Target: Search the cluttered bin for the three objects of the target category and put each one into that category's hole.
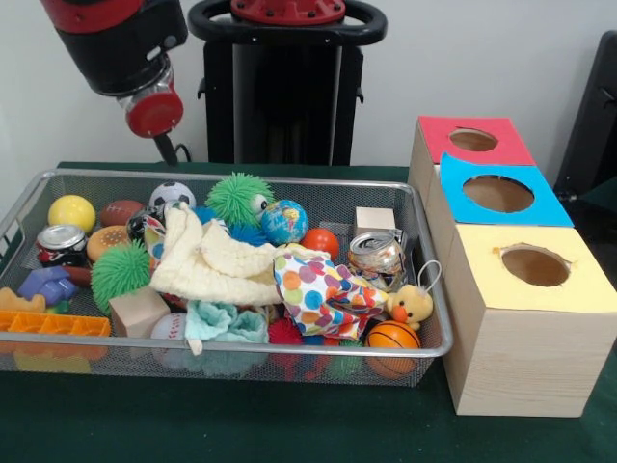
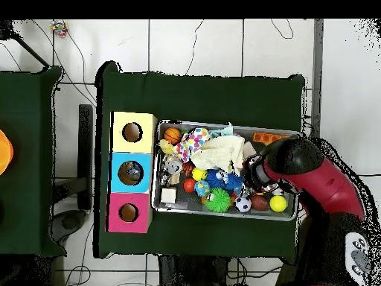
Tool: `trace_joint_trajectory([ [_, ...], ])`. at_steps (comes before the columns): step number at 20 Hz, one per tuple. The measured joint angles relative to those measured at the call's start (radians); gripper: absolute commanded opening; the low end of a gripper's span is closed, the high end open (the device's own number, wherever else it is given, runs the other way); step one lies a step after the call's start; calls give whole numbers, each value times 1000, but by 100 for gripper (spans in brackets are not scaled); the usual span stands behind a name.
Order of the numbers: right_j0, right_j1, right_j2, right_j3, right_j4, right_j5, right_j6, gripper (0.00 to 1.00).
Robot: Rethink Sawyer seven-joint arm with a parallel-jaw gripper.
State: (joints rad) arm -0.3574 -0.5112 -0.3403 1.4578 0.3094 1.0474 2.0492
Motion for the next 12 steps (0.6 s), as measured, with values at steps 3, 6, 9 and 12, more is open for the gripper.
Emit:
trace_joint_trajectory([
  [3,0,-10,-13,-1,0,0,0,0],
  [6,-3,-1,-14,-12,-7,0,0,0],
  [9,-13,34,-14,-58,-30,-22,0,0],
  [12,-28,76,-11,-123,-52,-80,0,0],
])
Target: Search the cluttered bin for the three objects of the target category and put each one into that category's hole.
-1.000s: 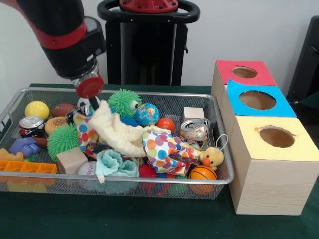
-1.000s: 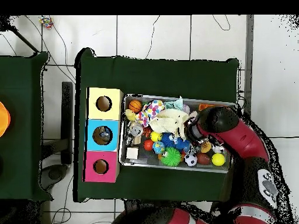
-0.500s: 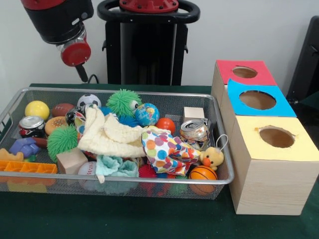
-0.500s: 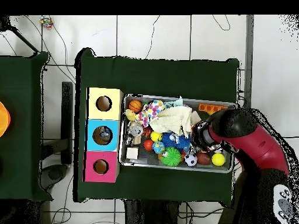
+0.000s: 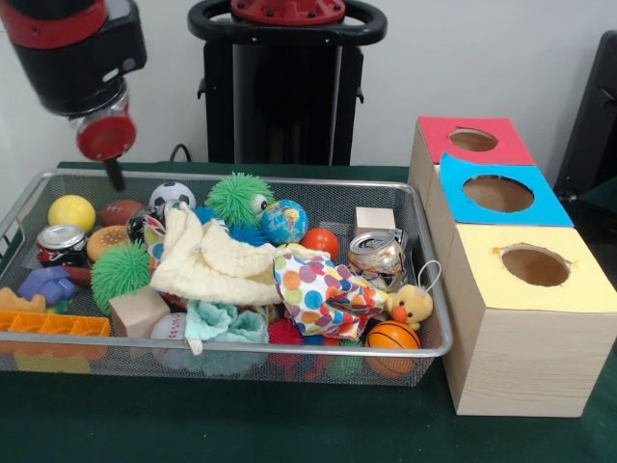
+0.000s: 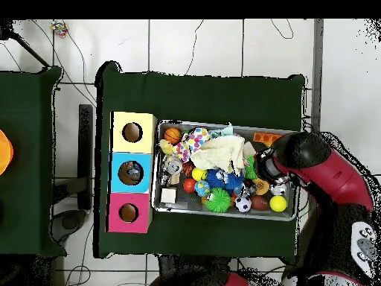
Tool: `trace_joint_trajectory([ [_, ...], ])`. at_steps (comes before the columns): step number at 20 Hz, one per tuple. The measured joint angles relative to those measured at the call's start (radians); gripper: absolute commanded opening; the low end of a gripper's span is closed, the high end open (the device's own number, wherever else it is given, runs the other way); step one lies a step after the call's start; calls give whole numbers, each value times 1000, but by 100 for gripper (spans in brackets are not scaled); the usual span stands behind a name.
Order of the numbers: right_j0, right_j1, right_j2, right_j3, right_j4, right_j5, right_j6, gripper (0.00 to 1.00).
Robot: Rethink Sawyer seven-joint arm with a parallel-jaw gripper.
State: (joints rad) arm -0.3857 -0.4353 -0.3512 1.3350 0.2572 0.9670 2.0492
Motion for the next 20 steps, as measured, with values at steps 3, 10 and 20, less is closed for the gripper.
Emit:
trace_joint_trajectory([
  [3,-10,29,3,-48,-15,-53,0,0],
  [10,-32,114,25,-201,-32,-210,0,0],
  [20,-21,166,29,-336,-36,-221,0,0],
])
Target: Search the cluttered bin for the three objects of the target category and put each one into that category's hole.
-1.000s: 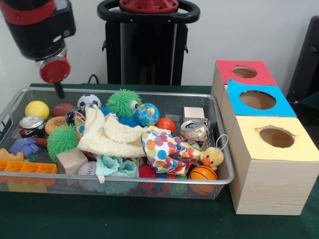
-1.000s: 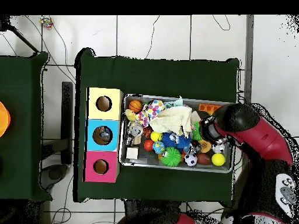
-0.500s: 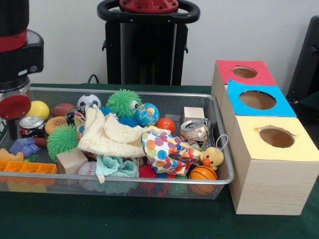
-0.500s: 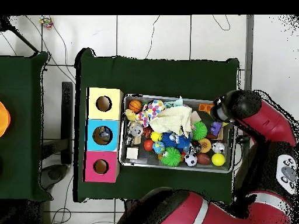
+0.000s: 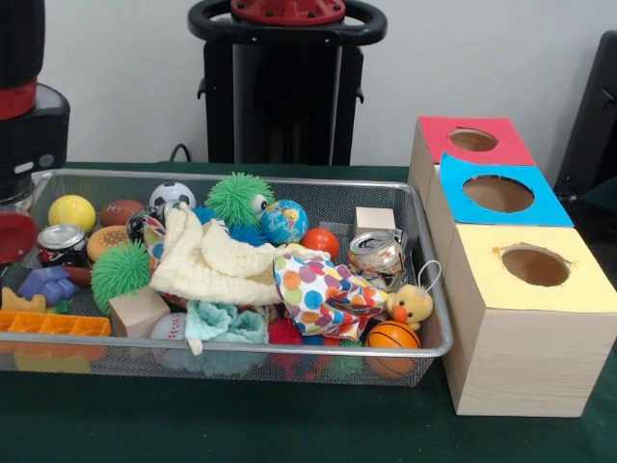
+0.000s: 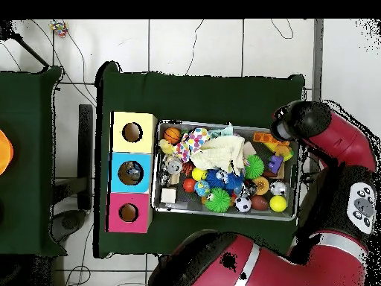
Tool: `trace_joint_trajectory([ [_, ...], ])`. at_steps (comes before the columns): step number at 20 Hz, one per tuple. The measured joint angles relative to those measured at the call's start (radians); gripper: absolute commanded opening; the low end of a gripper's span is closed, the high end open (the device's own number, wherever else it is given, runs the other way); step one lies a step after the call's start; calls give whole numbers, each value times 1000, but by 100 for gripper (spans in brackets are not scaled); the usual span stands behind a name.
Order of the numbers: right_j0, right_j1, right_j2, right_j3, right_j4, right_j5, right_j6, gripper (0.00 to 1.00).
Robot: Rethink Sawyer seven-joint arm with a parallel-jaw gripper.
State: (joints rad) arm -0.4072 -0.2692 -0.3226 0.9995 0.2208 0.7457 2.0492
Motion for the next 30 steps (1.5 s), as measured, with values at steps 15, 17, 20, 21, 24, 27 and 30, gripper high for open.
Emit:
trace_joint_trajectory([
  [15,25,-4,0,-162,-7,203,0,0],
  [17,28,-6,0,-167,-7,211,0,0],
  [20,45,-12,0,-168,-7,213,0,0],
  [21,50,-13,0,-167,-7,212,0,0],
  [24,67,-16,0,-163,-8,208,0,0],
  [27,97,-22,0,-153,-10,195,0,0],
  [30,128,-27,0,-141,-12,172,0,0],
])
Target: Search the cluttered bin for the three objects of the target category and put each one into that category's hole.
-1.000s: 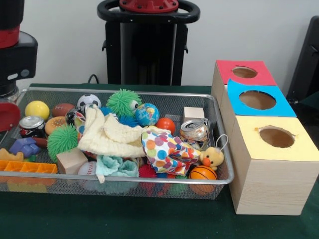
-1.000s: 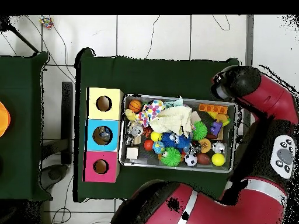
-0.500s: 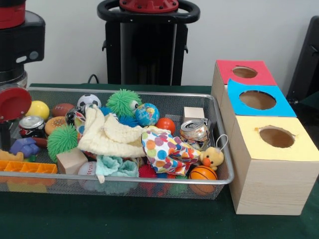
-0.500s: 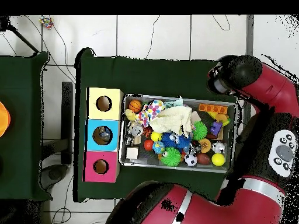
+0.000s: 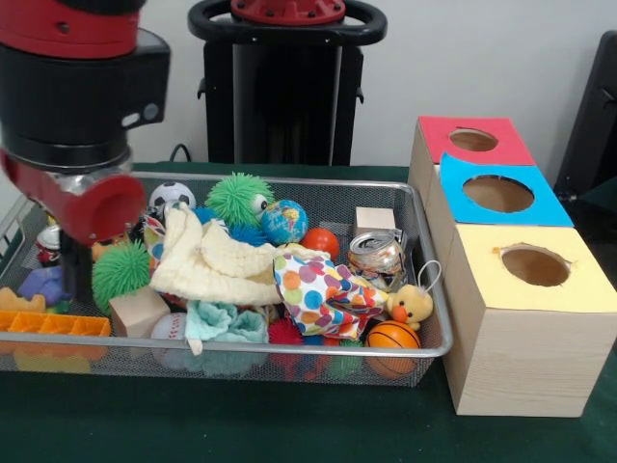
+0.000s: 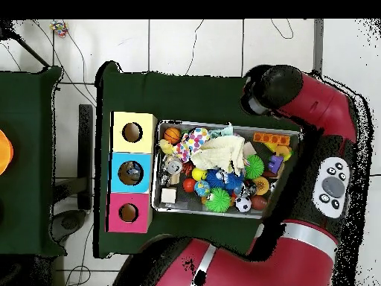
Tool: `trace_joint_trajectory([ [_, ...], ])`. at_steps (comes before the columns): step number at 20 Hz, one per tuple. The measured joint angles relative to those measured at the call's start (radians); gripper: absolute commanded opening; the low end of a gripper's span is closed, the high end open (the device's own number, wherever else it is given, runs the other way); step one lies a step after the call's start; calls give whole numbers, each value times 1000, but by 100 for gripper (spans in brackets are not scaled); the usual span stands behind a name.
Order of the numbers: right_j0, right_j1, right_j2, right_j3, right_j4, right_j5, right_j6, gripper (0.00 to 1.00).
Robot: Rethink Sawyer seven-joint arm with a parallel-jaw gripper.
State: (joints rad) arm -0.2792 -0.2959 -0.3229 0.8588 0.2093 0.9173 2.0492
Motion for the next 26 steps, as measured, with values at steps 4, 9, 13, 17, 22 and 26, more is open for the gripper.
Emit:
trace_joint_trajectory([
  [4,35,-1,0,21,-2,-39,0,0],
  [9,69,-1,0,52,-5,-105,0,0],
  [13,72,-1,3,69,-7,-134,0,0],
  [17,61,-2,15,91,-9,-163,0,0],
  [22,34,-2,34,117,-9,-184,0,0],
  [26,13,-8,38,150,-12,-184,0,0],
])
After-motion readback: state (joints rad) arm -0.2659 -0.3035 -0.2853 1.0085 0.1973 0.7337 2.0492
